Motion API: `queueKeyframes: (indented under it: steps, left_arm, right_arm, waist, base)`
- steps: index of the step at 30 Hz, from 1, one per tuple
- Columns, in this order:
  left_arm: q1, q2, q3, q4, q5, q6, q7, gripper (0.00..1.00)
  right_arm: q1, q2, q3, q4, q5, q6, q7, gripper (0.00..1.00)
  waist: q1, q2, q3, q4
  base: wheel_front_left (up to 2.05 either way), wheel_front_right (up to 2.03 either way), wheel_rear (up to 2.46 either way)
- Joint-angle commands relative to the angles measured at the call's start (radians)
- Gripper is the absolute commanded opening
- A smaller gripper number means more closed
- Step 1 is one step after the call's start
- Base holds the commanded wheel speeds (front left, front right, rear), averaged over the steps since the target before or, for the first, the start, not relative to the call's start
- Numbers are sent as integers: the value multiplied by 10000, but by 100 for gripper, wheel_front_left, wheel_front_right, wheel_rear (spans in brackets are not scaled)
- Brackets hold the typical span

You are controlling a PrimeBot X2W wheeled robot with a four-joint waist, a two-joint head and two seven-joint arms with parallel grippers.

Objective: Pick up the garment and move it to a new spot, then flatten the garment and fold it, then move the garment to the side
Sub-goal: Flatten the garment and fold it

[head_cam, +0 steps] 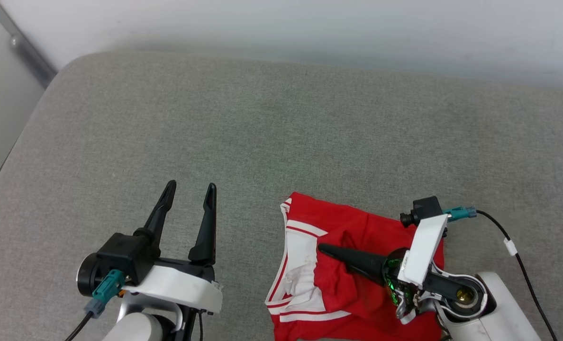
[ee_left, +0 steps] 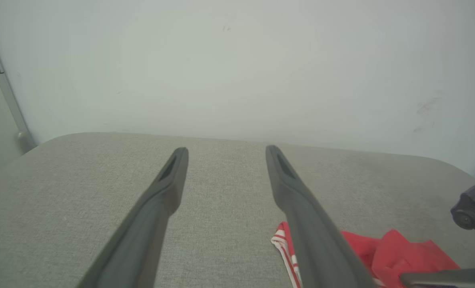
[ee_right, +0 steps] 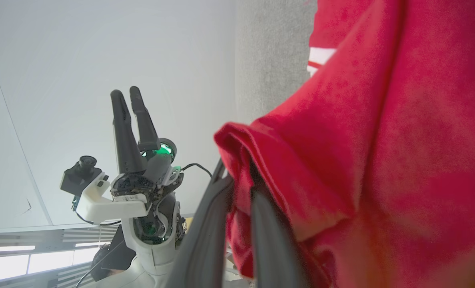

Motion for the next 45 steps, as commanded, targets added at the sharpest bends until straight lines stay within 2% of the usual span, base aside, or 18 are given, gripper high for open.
queueKeyframes:
  steps: [1,2,8,12,15,19,23,26,31,36,39,42,45]
  left_arm:
    - [-141,-52,-8,53,-4,-52,-71,100]
    - [-156,-82,2,94,-17,-54,-87,100]
    - [-128,-190,39,288,-73,-112,-185,100]
    - [-99,-212,59,390,-85,-157,-223,100]
    - [-42,-189,94,426,-111,-165,-234,100]
    - [77,-142,126,469,-158,-106,-243,100]
    - [300,-94,165,449,-174,-30,-243,100]
    - [445,-40,253,442,-234,52,-251,100]
    - [707,85,384,484,-289,147,-281,100]
    - [910,150,543,635,-344,197,-316,100]
    - [1081,121,655,753,-385,215,-347,100]
    - [1279,73,765,832,-425,204,-354,100]
    - [1410,43,825,876,-420,191,-367,100]
  right_arm:
    - [-233,12,124,86,-119,-4,-328,63]
    - [-318,10,285,179,-239,-4,-611,100]
    - [-613,2,1270,653,-760,-4,-1101,100]
    - [-838,-214,1812,217,-1327,-4,-1398,100]
    - [-995,-774,2676,-616,-2408,-3,-1896,100]
    - [-1328,-1839,4026,-1760,-4179,-3,-2567,100]
    - [-1268,-2870,4386,-2271,-5907,-4,-3521,100]
    - [-861,-3414,3844,-2151,-7251,-4,-4159,100]
    - [82,-3566,2051,-2191,-8818,-4,-4931,100]
    - [1249,-3229,-56,-2666,-9975,-4,-5975,100]
    - [1914,-2695,-1137,-3092,-10431,-4,-6920,100]
    - [2448,-2197,-1844,-3495,-10730,-4,-7775,100]
    - [2769,-1890,-2054,-3768,-10850,-4,-8163,100]
  waist:
    - [0,0,123,117]
    - [0,0,147,139]
    - [0,0,177,147]
    - [0,0,104,62]
    - [0,0,16,-50]
    - [0,0,-199,-226]
    - [0,0,-464,-418]
    - [0,0,-635,-620]
    - [0,0,-796,-935]
    - [0,0,-948,-1198]
    - [0,0,-1117,-1348]
    - [0,0,-1274,-1499]
    - [0,0,-1376,-1570]
  base:
    - [0,0,0]
    - [0,0,0]
    - [0,0,0]
    - [0,0,0]
    - [0,0,0]
    - [0,0,0]
    - [0,0,0]
    - [0,0,0]
    - [0,0,0]
    - [0,0,0]
    - [0,0,0]
    - [0,0,0]
    - [0,0,0]
